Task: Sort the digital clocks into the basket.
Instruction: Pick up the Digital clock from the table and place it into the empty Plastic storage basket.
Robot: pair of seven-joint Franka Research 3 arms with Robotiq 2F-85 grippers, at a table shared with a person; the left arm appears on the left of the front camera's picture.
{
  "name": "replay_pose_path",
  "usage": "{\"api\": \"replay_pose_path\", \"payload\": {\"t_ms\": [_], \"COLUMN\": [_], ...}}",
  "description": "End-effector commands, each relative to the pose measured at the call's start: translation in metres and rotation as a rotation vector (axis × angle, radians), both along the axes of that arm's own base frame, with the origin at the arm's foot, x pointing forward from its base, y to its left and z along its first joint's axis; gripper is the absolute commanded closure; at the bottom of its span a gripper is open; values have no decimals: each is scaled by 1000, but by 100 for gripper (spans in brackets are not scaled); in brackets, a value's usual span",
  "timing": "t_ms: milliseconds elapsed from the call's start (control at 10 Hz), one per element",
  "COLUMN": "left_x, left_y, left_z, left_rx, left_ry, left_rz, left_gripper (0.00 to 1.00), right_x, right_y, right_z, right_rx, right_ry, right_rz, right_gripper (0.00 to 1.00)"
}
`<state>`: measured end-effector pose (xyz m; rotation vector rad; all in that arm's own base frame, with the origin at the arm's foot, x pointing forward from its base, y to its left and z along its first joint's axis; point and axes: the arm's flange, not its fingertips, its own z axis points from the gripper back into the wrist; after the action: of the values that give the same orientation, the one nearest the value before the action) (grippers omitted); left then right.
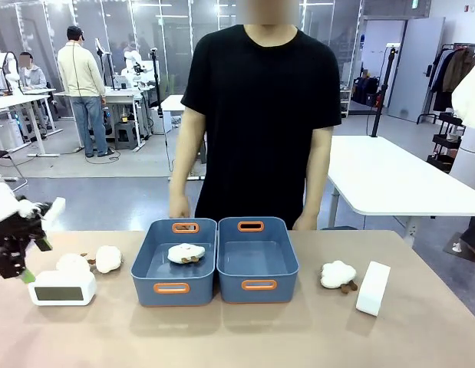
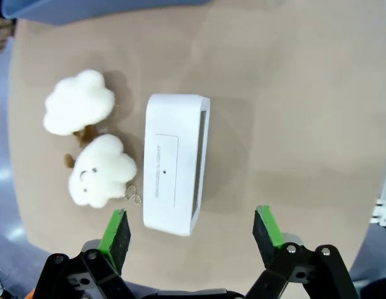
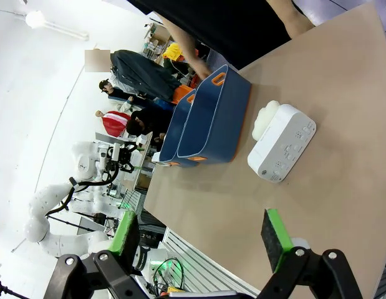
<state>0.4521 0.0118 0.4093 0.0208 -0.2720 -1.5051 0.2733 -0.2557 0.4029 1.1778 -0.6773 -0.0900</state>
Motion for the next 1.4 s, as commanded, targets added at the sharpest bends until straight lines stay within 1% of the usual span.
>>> {"api": "replay_pose_path", "payload": {"t_ms": [0, 100, 200, 300, 400, 500, 600, 1300], "left_x": [19, 26, 33, 37, 42, 38, 33, 33], "left_y": [-3, -6, -6, -5, -5, -5, -3, -3], "left_z": [-25, -38, -47, -55, -61, -63, -60, -60], "left_rx": [62, 74, 81, 75, 57, 72, 55, 55], "left_ry": [16, 16, -3, 12, -1, 51, 24, 24], "left_rz": [39, 30, 41, 48, 63, 16, 26, 26], "left_gripper": [0, 0, 0, 0, 0, 0, 0, 0], "right_x": [-2, -2, -2, -2, -2, -2, -2, -2], "right_y": [-1, -1, -1, -1, -1, -1, -1, -1], "right_z": [1, 1, 1, 1, 1, 1, 1, 1], "right_rx": [4, 4, 4, 4, 4, 4, 4, 4], "right_ry": [-7, -7, -7, -7, -7, -7, -7, -7], "right_rz": [2, 2, 2, 2, 2, 2, 2, 2], "right_gripper": [0, 0, 0, 0, 0, 0, 0, 0]}}
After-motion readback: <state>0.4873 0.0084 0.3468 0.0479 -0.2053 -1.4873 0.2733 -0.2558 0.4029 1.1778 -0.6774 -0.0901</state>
